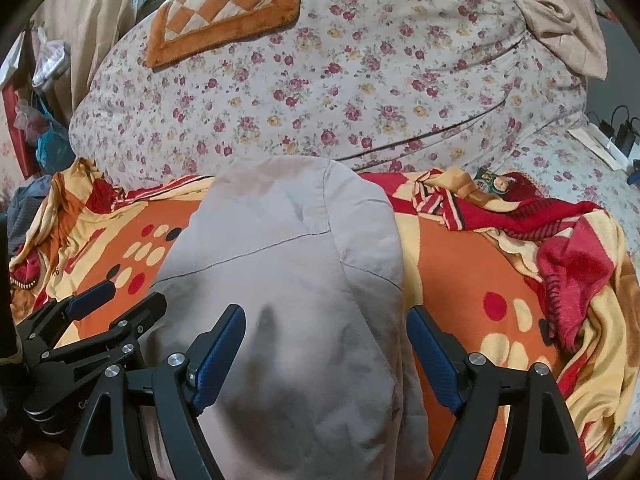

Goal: Fold large clothes

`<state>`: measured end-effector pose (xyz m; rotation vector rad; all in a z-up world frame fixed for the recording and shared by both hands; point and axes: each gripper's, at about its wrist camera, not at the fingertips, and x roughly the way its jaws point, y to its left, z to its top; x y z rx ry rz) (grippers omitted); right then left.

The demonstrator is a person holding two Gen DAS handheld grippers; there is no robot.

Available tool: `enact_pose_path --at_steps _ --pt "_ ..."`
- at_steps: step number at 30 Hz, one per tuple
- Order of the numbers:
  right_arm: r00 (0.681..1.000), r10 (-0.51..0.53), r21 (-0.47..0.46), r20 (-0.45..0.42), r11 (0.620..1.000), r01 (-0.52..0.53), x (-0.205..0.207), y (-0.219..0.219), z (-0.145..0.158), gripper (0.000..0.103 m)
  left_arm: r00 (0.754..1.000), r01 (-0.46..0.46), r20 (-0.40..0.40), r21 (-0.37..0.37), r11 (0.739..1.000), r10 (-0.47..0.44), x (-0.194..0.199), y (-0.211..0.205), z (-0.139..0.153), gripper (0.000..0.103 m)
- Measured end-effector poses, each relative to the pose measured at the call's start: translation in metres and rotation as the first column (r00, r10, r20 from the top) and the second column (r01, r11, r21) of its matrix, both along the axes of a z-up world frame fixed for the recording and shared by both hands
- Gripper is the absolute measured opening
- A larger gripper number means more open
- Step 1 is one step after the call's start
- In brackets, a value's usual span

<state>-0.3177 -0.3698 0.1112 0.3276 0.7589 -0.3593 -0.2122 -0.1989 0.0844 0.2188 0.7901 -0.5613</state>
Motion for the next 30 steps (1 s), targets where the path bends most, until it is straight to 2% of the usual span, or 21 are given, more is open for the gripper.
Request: enact_pose_path --at_steps 30 --pt "0.999 0.011 0.001 -0.032 1.000 -0.011 0.0046 0.0044 -0.0065 0.083 1.000 0.001 -0.010 0.009 1.000 -0.001 -0.0004 -0.0031 -0.0044 0.071"
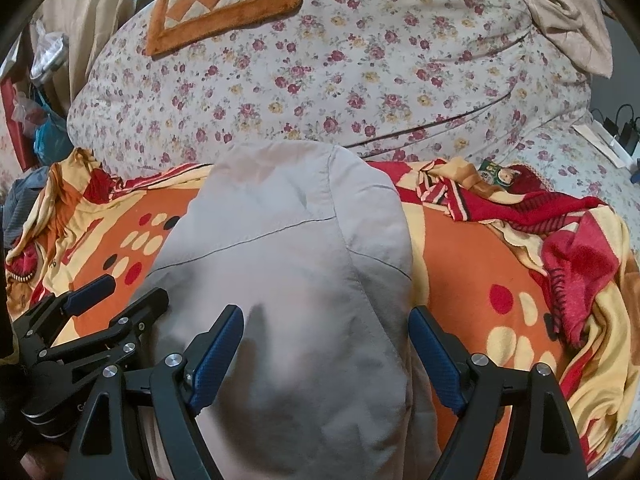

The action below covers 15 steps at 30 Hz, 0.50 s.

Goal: Fold large clothes

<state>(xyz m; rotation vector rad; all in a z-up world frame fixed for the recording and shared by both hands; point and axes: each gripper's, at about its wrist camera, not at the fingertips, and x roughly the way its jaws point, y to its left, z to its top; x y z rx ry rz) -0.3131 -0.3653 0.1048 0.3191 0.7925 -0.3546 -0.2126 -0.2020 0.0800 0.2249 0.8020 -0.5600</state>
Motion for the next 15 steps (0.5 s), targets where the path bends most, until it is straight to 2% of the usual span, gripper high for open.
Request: enact_pose_path --at_steps 15 --pt "1.000 0.006 0.005 -0.010 1.000 -0.006 0.0035 -0.0006 -0.0015 0.083 1.000 0.007 -0.005 0.003 1.000 -0.007 -0.0005 -0.0021 -0.0026 0.071"
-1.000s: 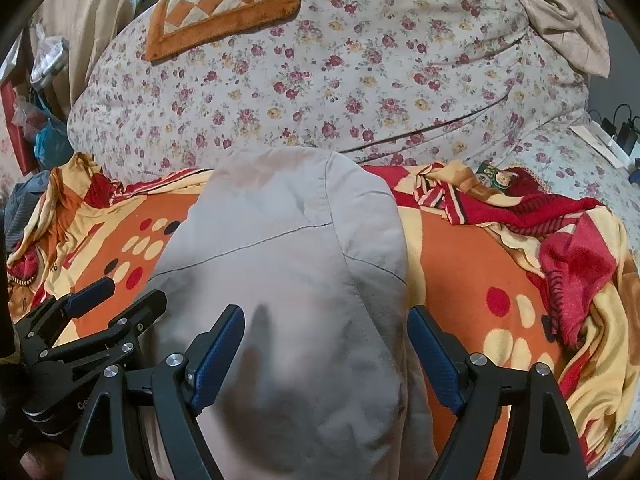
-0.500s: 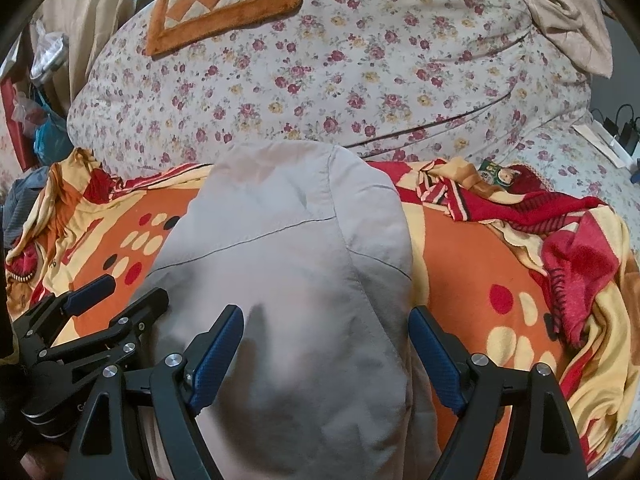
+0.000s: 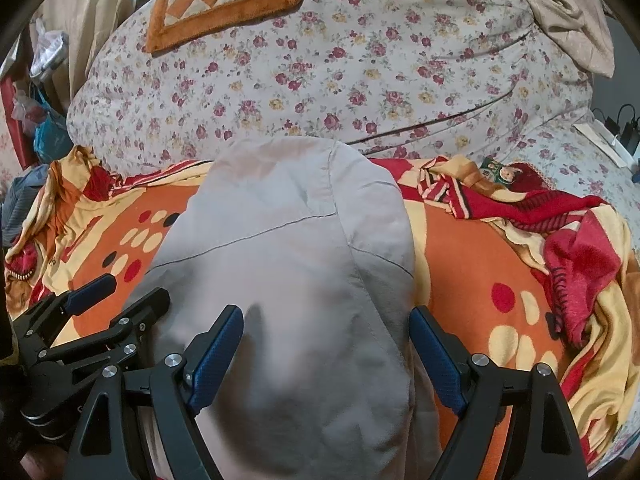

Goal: Fold large clothes

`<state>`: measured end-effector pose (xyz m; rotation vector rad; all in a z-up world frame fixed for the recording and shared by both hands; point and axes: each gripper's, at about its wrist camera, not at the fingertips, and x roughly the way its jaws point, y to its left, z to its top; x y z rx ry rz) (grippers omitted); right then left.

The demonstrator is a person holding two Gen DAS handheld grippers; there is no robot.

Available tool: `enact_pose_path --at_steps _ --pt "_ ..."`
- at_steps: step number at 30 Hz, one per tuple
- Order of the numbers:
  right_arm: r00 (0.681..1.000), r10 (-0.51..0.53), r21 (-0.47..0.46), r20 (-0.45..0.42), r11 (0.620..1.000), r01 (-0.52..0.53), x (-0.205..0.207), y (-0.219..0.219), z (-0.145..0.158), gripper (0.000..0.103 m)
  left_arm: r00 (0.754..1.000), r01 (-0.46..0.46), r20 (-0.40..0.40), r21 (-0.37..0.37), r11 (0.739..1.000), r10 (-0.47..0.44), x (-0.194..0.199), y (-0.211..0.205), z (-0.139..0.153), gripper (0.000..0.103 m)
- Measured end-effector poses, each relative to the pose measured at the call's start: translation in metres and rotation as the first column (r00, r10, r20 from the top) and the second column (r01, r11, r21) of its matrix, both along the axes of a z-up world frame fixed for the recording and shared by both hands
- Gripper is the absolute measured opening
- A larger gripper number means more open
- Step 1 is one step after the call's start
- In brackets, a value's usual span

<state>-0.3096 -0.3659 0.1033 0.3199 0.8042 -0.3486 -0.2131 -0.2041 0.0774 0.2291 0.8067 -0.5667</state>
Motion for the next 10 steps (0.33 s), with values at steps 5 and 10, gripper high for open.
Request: enact_pose_path --at_steps 5,10 --pt "1.000 0.005 0.003 -0.003 1.000 -0.005 0.0004 0.0009 -0.0014 0.083 1.000 0.013 0.006 0.000 1.000 -0.013 -0.0022 -0.0019 0.0003 0.071" --pt "1.000 0.008 0.011 -0.001 1.000 -0.008 -0.0001 0.0008 -0.0016 0.083 0.999 0.054 0.002 -0.027 0.998 -0.054 -0.0053 -0.0023 0.0031 0.071"
